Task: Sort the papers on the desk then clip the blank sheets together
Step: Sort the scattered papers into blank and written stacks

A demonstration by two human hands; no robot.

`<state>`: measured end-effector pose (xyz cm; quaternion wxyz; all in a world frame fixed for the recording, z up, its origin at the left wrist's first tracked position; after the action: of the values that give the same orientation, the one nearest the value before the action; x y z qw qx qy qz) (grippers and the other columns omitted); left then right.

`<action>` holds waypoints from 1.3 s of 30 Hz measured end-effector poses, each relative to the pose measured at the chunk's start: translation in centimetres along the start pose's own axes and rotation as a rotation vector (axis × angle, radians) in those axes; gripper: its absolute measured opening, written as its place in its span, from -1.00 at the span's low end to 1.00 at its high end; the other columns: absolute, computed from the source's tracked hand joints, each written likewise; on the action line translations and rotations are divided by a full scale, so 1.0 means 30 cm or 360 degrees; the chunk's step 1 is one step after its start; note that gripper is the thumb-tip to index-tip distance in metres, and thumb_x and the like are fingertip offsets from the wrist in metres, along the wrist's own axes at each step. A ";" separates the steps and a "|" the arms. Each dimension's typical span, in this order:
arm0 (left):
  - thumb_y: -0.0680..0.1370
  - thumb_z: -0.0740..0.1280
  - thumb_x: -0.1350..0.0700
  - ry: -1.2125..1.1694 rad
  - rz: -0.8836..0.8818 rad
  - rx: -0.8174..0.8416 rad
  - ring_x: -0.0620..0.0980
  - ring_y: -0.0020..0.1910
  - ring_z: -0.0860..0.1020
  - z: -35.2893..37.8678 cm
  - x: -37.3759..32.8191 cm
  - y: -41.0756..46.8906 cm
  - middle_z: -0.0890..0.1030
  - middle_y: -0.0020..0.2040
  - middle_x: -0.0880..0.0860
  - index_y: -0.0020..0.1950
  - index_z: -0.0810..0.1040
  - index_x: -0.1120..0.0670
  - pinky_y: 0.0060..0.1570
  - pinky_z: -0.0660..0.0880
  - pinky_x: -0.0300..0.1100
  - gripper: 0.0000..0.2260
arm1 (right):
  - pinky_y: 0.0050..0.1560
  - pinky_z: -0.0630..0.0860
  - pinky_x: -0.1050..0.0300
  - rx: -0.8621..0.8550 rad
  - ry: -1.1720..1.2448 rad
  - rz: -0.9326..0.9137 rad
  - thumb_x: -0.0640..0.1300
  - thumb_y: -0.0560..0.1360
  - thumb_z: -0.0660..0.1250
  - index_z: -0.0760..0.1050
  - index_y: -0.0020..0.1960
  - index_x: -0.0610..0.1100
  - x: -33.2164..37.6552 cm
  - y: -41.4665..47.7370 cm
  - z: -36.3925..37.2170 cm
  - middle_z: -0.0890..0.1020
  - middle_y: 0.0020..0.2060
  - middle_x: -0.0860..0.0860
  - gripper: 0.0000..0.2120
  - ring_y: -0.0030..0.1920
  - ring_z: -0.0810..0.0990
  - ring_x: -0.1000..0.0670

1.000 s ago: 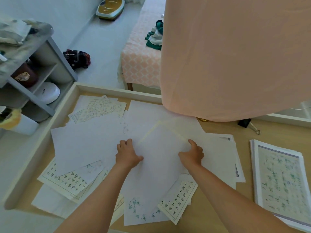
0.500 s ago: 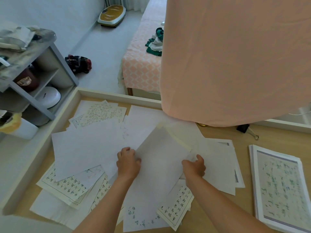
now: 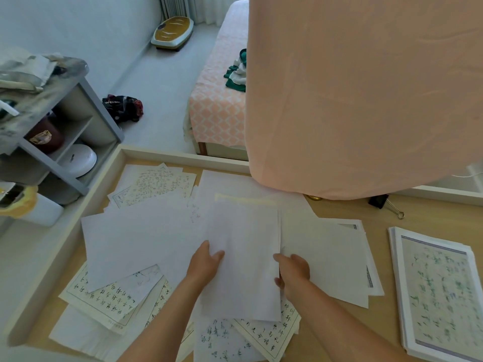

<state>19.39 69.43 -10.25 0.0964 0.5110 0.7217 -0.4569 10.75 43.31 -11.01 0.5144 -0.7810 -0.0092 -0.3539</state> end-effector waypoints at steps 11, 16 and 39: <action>0.47 0.33 -0.28 0.0986 0.0119 -0.0230 0.14 0.53 0.08 -0.146 -0.031 0.092 0.09 0.55 0.12 0.58 0.04 0.06 0.40 0.24 0.09 -0.17 | -0.14 0.52 0.10 -0.0210 -0.0434 -0.0229 -0.28 0.50 0.28 0.53 0.06 -0.26 0.059 0.076 -0.100 0.62 -0.06 -0.12 -0.85 -0.12 0.59 -0.14; 0.42 0.43 -0.22 0.0812 -0.0014 -0.0111 0.13 0.28 0.42 -0.161 -0.013 0.097 0.35 0.34 0.12 0.44 0.23 0.07 0.08 0.47 -0.03 -0.27 | -0.22 0.49 0.15 -0.0148 -0.0552 -0.0263 -0.32 0.48 0.28 0.54 0.06 -0.27 0.043 0.115 -0.100 0.64 -0.05 -0.16 -0.82 -0.14 0.60 -0.14; 0.55 0.33 0.21 -0.0536 -0.0201 -0.0177 0.03 0.01 0.60 -0.060 0.134 -0.181 0.62 0.09 0.02 0.25 0.50 0.04 0.06 0.56 0.01 -0.72 | 0.31 0.39 0.01 0.0304 -0.1934 -0.1301 0.01 0.52 0.31 0.38 0.39 -0.04 0.235 -0.018 0.079 0.36 0.30 -0.05 -0.54 0.33 0.36 -0.11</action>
<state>13.66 73.07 -8.62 0.2152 0.3749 0.7501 -0.5004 17.11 43.02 -7.13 0.3115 -0.7254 -0.6134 -0.0201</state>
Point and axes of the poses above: each hand's wrist, its own y-axis towards the middle knuckle, its own z-axis out of the palm, x = y × z, the point moved 9 cm from there along y, towards the middle knuckle
